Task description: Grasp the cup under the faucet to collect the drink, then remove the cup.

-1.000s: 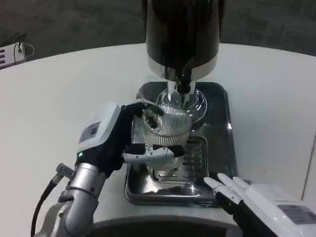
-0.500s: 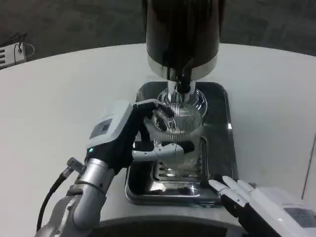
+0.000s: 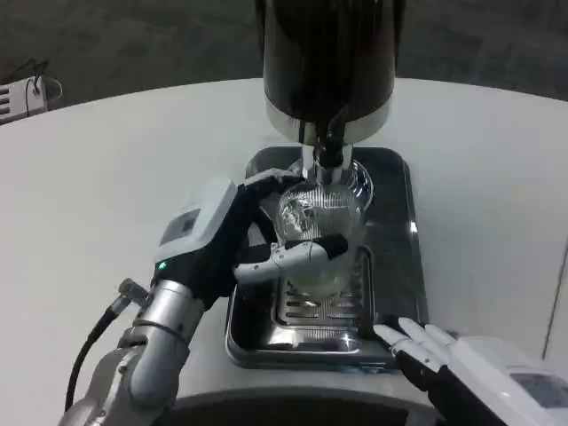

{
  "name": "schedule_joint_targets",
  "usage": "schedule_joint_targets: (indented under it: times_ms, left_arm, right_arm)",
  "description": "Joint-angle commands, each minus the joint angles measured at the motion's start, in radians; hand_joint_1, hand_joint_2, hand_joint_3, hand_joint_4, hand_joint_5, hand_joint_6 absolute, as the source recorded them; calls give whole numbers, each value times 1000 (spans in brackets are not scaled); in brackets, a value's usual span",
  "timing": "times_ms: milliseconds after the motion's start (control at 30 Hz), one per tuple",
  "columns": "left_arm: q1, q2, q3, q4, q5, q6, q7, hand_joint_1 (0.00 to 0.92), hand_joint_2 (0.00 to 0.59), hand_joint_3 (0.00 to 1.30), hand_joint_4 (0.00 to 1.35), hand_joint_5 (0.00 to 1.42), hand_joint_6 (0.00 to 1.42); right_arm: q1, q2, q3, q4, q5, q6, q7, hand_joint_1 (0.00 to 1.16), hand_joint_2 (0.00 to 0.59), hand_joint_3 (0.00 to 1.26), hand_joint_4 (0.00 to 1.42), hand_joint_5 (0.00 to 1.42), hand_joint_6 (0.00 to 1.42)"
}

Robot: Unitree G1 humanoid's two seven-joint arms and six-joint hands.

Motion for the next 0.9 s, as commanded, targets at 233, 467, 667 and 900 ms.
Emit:
schedule_joint_targets:
  times_ms: [233, 467, 667, 900]
  left_arm:
    - [17, 31, 9, -23, -52, -33, -39, 114, 3, 313, 247, 581, 1029]
    - [114, 64, 69, -176, -136, -43, -87, 69, 13, 285, 232, 486, 867]
    - [218, 70, 149, -377, -231, -52, -124, 24, 24, 281, 255, 425, 669]
    - [223, 68, 207, -532, -396, -55, -221, 0, 36, 308, 294, 385, 455]
  right_arm:
    - [-17, -26, 12, -15, 15, 39, 11, 563, 458, 85, 0, 0, 0]
    - [-33, -40, 10, -12, 21, 58, 4, 562, 455, 85, 0, 0, 0]
    - [-48, -55, 11, -5, 28, 76, 0, 562, 453, 85, 0, 0, 0]
    - [-68, -60, 20, 7, 28, 84, -4, 562, 453, 85, 0, 0, 0]
